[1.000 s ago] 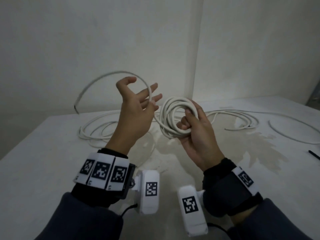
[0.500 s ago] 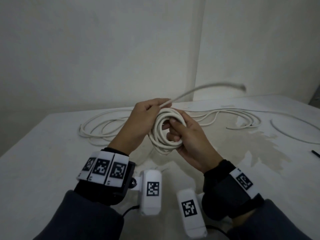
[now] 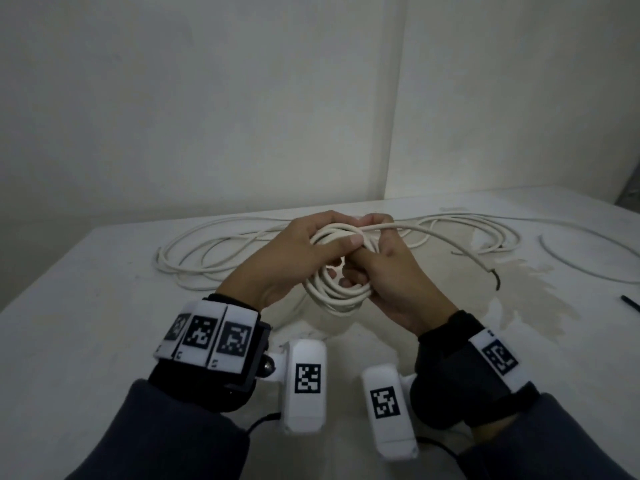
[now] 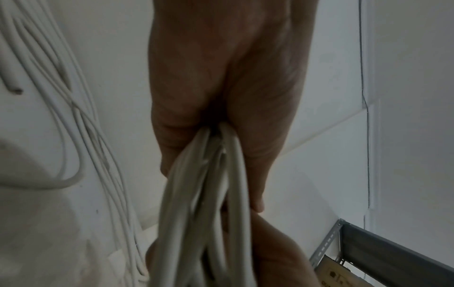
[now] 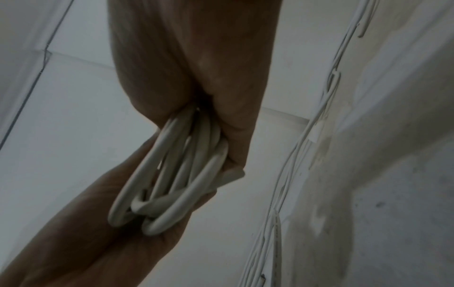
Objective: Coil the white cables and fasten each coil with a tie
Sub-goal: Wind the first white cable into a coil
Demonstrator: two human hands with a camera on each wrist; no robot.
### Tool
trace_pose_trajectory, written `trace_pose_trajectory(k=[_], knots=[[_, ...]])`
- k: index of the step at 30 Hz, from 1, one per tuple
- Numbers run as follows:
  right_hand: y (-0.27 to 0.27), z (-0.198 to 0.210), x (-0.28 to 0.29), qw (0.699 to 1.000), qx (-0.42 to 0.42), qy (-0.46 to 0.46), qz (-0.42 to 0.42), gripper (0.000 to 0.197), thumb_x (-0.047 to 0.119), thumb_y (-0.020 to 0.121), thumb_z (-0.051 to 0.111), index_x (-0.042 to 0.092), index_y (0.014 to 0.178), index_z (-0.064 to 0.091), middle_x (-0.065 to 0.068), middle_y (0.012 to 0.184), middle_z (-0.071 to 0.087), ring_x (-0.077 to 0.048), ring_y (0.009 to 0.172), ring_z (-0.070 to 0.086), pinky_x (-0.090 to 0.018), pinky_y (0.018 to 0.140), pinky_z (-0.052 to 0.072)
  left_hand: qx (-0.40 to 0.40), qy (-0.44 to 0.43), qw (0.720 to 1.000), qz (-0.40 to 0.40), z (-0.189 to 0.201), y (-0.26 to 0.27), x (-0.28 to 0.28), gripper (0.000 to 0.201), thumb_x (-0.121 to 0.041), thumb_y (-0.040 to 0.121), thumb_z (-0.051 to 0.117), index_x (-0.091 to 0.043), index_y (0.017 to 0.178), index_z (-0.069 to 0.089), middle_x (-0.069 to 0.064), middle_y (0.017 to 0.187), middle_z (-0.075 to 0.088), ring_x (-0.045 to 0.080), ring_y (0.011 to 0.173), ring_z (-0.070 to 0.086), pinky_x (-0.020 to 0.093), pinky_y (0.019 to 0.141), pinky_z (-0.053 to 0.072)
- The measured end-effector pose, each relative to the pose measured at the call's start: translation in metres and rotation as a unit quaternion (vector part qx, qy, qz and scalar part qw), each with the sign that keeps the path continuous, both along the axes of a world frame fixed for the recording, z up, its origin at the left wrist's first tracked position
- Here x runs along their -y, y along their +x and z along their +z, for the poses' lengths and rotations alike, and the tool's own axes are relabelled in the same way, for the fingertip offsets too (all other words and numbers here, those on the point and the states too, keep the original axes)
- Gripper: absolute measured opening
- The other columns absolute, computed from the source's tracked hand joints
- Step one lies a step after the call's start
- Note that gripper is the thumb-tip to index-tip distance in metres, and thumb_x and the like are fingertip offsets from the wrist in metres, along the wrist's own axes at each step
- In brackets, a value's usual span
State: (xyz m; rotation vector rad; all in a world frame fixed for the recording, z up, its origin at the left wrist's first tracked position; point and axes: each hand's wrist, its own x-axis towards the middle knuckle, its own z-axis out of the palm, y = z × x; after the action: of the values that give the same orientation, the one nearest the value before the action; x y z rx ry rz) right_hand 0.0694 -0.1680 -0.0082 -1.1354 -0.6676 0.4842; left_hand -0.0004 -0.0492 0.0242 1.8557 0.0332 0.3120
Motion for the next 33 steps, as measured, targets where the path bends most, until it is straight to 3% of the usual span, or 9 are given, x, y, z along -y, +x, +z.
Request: trace_pose_trajectory(k=[2,6,9,11,16,19,22,29,33], knots=[[-0.001,0.000,0.000,1.000,0.001,-0.007,0.003,0.026,-0.004,0.094,0.048,0.019,0.095,0.036,-0.001,0.057,0.056,-0.013,0.048,0.042,-0.020,0.044,0.042,0.000,-0.008,1.000,-0.007,-0.002,0.000,-0.002,0.021,-0.014,0.092,0.060,-0.007,0.111,0.065,-0.003,0.070,0.064,0.006,0.057,0.054,0.016,0.053,0.046],[0.000,0.002,0.000,0.999,-0.041,0.018,0.029,0.030,-0.002,0.087,0.058,0.018,0.100,0.039,-0.005,0.062,0.057,-0.016,0.051,0.046,-0.022,0.046,0.043,0.016,-0.028,0.999,-0.008,0.000,0.000,-0.002,0.021,-0.013,0.092,0.058,-0.006,0.111,0.066,0.002,0.073,0.066,0.004,0.050,0.054,0.014,0.049,0.045],[0.005,0.006,0.003,0.987,-0.116,0.060,0.096,0.033,0.010,0.083,0.062,0.015,0.113,0.049,-0.009,0.089,0.065,-0.024,0.075,0.055,-0.034,0.072,0.046,0.017,-0.025,1.000,0.004,0.000,-0.002,-0.006,0.020,-0.017,0.091,0.061,-0.011,0.108,0.068,-0.003,0.066,0.063,0.004,0.047,0.051,0.014,0.045,0.042],[0.009,0.005,0.006,0.996,-0.063,0.016,0.058,0.028,0.035,0.093,0.050,0.016,0.109,0.061,-0.006,0.098,0.068,-0.021,0.087,0.061,-0.035,0.080,0.046,0.013,-0.021,1.000,0.002,0.000,-0.004,-0.009,0.020,-0.018,0.090,0.062,-0.012,0.108,0.069,-0.005,0.069,0.063,0.004,0.046,0.048,0.015,0.044,0.041],[0.019,-0.001,0.014,0.986,0.106,-0.053,-0.120,0.046,0.037,0.103,0.036,0.010,0.097,0.073,-0.006,0.084,0.074,-0.028,0.085,0.068,-0.040,0.078,0.054,-0.013,-0.030,0.999,-0.022,0.003,-0.004,-0.006,0.034,-0.024,0.077,0.070,-0.009,0.108,0.067,-0.005,0.060,0.062,0.003,0.042,0.047,0.015,0.042,0.041],[0.026,-0.001,0.016,0.982,0.091,-0.020,-0.167,0.044,0.032,0.102,0.040,0.007,0.088,0.072,0.000,0.062,0.061,-0.014,0.064,0.055,-0.028,0.062,0.046,-0.038,-0.025,0.999,-0.016,0.001,-0.003,-0.005,0.030,-0.018,0.080,0.071,-0.006,0.107,0.066,-0.008,0.052,0.060,0.002,0.040,0.047,0.014,0.041,0.040],[0.027,-0.001,0.014,0.978,0.051,0.030,-0.198,0.043,0.029,0.103,0.038,0.006,0.084,0.070,-0.002,0.061,0.052,-0.010,0.061,0.048,-0.023,0.059,0.041,-0.046,-0.027,0.998,-0.018,-0.002,-0.002,-0.004,0.023,-0.016,0.082,0.071,-0.002,0.099,0.068,-0.004,0.055,0.058,0.002,0.039,0.045,0.013,0.040,0.039],[0.021,-0.004,0.008,0.988,0.050,0.058,-0.133,0.039,0.026,0.102,0.041,0.012,0.083,0.071,0.000,0.064,0.055,-0.010,0.063,0.050,-0.022,0.062,0.044,0.011,-0.127,0.991,0.037,0.002,-0.002,-0.020,0.035,-0.022,0.062,0.073,-0.006,0.093,0.069,0.001,0.058,0.053,0.003,0.036,0.038,0.011,0.036,0.034],[0.015,-0.003,0.008,0.993,0.083,0.051,-0.073,0.017,0.013,0.095,0.055,0.017,0.092,0.072,0.001,0.077,0.065,-0.008,0.074,0.059,-0.021,0.066,0.046,0.045,-0.135,0.988,0.065,0.002,-0.004,-0.030,0.026,-0.019,0.066,0.074,-0.007,0.088,0.070,0.003,0.063,0.049,0.003,0.039,0.034,0.011,0.036,0.030]])
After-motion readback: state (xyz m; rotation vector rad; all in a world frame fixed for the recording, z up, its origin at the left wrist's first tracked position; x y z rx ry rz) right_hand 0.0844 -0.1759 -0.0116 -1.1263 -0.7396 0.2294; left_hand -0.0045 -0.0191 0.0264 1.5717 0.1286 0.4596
